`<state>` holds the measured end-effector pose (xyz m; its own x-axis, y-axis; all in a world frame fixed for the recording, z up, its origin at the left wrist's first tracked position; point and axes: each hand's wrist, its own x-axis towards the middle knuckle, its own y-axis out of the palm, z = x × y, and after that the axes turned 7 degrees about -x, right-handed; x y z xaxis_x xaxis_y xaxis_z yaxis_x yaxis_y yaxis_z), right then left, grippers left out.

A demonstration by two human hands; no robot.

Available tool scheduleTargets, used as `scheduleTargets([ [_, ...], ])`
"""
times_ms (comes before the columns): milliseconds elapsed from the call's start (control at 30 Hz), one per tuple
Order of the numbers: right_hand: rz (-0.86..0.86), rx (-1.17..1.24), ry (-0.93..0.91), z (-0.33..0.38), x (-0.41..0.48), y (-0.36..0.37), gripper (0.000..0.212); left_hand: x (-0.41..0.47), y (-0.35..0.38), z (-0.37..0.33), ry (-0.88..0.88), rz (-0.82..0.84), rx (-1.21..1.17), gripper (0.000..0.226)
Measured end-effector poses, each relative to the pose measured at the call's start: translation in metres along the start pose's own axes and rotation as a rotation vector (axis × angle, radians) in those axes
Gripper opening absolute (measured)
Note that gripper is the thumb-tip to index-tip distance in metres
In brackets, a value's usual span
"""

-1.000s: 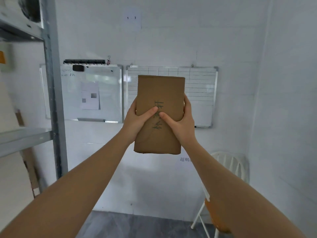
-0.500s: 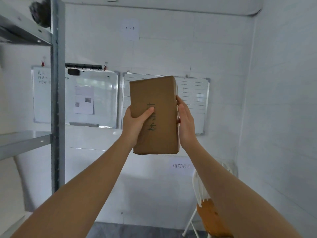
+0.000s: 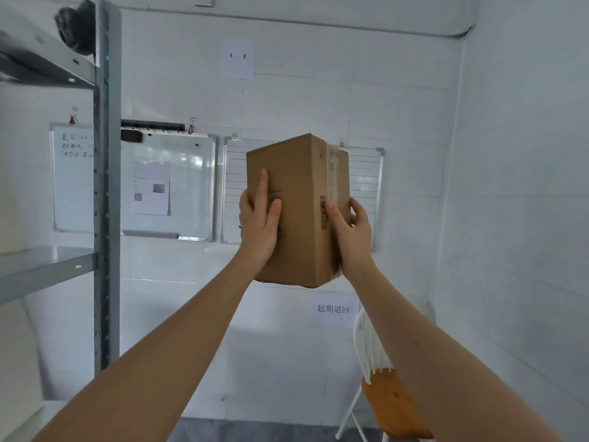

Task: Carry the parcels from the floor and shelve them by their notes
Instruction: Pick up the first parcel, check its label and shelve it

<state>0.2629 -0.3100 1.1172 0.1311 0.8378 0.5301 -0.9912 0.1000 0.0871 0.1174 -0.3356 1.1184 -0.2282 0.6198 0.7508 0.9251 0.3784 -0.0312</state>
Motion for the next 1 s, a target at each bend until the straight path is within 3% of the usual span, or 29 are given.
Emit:
scheduleTargets([
  [67, -0.034, 0.016, -0.010, 0.001, -0.003, -0.003, 0.078, -0.003, 0.004, -0.005, -0.094, 0.046, 0.007, 0.077],
  [300, 0.010, 0.016, -0.034, 0.005, -0.003, -0.016, 0.025, -0.002, 0.000, -0.017, -0.243, 0.139, -0.115, 0.113],
  [433, 0.023, 0.023, -0.037, 0.004, -0.002, -0.020, 0.022, 0.000, -0.002, -0.015, -0.318, 0.237, -0.224, 0.136],
  [500, 0.032, 0.011, -0.044, 0.004, -0.003, -0.021, 0.037, -0.003, 0.001, -0.013, -0.281, 0.223, -0.253, 0.124],
  [600, 0.106, -0.023, -0.105, 0.003, -0.004, -0.026, 0.028, -0.003, 0.002, -0.010, -0.239, 0.136, -0.389, 0.086],
  [667, 0.134, -0.083, -0.129, 0.003, -0.004, -0.028, 0.041, -0.002, -0.003, -0.008, -0.253, 0.101, -0.486, 0.074],
  [767, 0.195, -0.116, -0.147, 0.001, -0.005, -0.028, 0.066, 0.000, -0.006, -0.002, -0.280, 0.083, -0.552, 0.063],
  [1000, 0.487, -0.180, -0.165, -0.007, 0.002, -0.045, 0.069, 0.002, 0.003, 0.003, -0.201, 0.055, -0.497, 0.056],
])
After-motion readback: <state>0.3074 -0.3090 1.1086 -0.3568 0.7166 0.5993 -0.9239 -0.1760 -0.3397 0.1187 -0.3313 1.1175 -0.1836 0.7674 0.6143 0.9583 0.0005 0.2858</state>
